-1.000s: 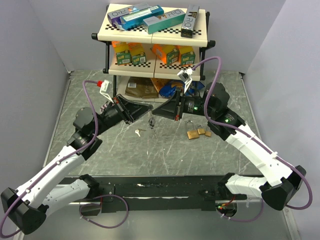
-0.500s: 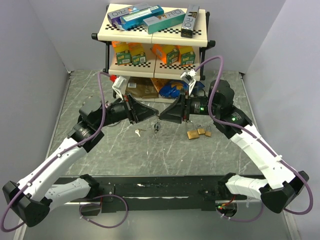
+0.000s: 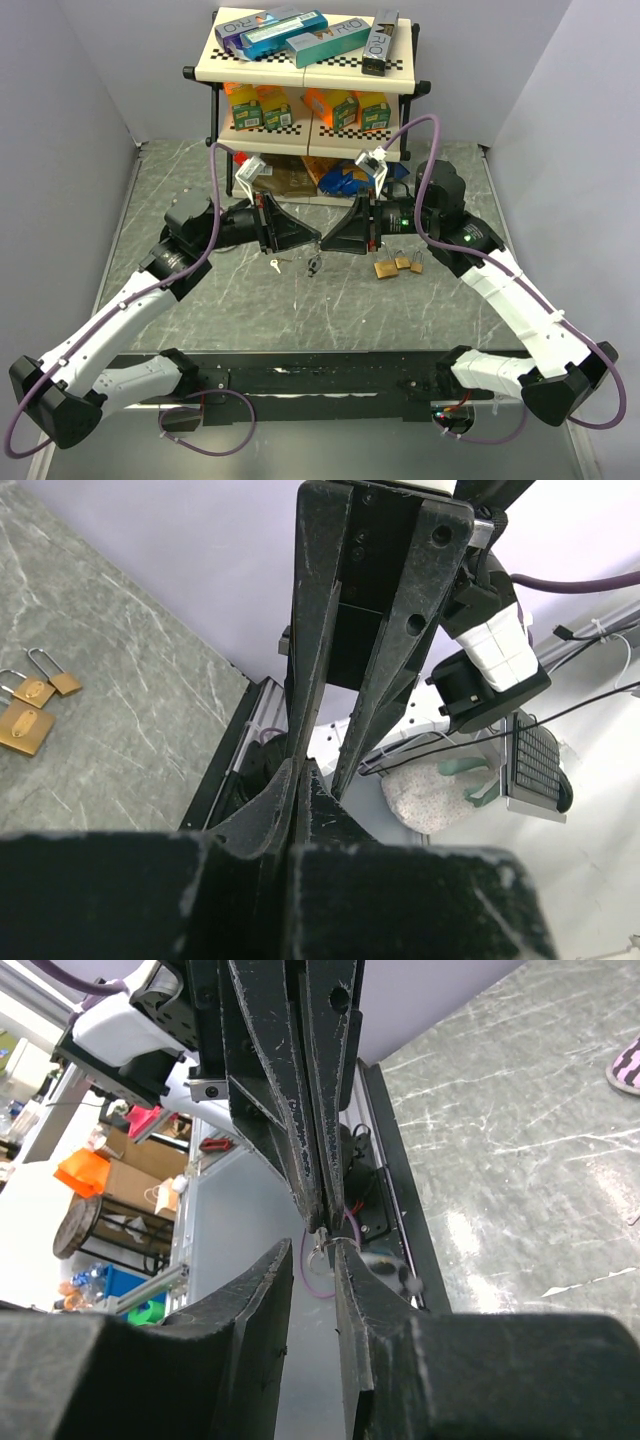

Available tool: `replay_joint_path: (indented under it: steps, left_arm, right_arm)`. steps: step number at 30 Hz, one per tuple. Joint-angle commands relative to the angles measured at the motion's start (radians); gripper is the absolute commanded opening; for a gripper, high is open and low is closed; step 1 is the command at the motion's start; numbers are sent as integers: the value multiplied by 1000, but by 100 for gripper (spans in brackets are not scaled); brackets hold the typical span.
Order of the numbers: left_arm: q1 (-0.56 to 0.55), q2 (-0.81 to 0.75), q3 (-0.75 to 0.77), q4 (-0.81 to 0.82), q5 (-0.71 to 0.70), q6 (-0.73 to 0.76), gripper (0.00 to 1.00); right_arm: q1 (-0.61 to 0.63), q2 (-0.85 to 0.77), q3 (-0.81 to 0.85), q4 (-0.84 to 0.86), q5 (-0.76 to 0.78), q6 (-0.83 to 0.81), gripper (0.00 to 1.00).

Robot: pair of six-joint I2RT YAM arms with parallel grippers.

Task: Unlock with the key

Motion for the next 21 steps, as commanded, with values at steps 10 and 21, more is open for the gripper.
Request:
replay_joint_path:
  steps: [10,21]
  left_arm:
    - [1,20,29,72,36,-24,1]
    - [0,26,31,94,38,-33,1]
  right_arm:
    - [2,-5,-7,37,-32,-13,24]
    - [2,3,-23,26,-34,-20,24]
